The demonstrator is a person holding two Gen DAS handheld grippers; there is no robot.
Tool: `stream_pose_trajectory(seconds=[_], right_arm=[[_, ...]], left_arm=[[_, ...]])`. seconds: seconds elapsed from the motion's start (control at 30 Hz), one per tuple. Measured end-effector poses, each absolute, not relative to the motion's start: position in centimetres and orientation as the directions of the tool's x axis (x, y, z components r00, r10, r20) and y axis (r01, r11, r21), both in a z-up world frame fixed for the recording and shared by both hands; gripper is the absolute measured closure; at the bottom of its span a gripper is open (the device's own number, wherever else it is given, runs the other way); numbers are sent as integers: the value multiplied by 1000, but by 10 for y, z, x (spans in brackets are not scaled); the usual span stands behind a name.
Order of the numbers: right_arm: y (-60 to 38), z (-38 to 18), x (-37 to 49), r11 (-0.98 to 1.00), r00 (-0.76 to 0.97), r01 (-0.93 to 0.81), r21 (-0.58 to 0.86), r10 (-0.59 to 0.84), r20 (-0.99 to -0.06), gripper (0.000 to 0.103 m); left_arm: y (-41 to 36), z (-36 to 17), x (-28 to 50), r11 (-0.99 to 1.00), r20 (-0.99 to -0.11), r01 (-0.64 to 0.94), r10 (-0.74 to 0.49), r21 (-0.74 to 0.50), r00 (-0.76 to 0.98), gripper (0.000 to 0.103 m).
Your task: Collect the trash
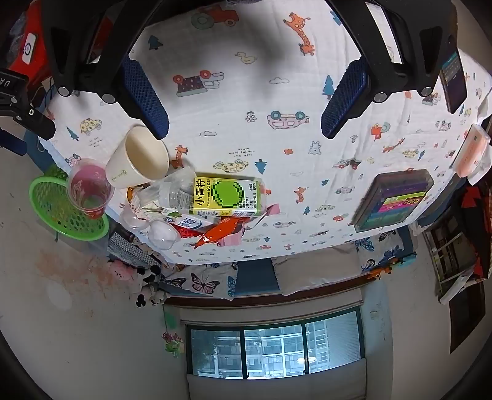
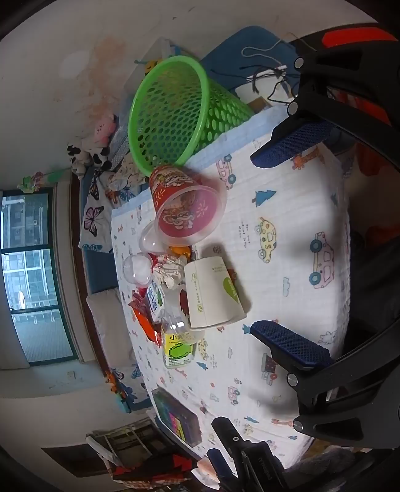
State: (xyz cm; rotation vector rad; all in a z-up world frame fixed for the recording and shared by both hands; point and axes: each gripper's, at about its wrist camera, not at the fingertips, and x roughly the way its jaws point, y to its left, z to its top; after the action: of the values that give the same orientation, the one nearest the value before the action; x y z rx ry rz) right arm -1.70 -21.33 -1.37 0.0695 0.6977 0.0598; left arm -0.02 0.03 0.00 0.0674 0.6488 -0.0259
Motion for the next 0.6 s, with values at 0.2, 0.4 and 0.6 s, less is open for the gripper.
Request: stream_pose_trajectory(seconds=[0.2,0.4,0.6], right_arm=[[-214,-12,-18,996,768,-29,81,74,-636,4],[-219,-9,-18,996,769,-26,81,71,-635,4],[-215,-10,-17,997,771,-26,77,68,-633,4]], left_arm=[[0,0,0,997,-604,46,0,60,797,7],[0,0,-1,997,-603,47,-3,58,798,7],[-3,1,-1,997,-602,47,-4,56,799,7]])
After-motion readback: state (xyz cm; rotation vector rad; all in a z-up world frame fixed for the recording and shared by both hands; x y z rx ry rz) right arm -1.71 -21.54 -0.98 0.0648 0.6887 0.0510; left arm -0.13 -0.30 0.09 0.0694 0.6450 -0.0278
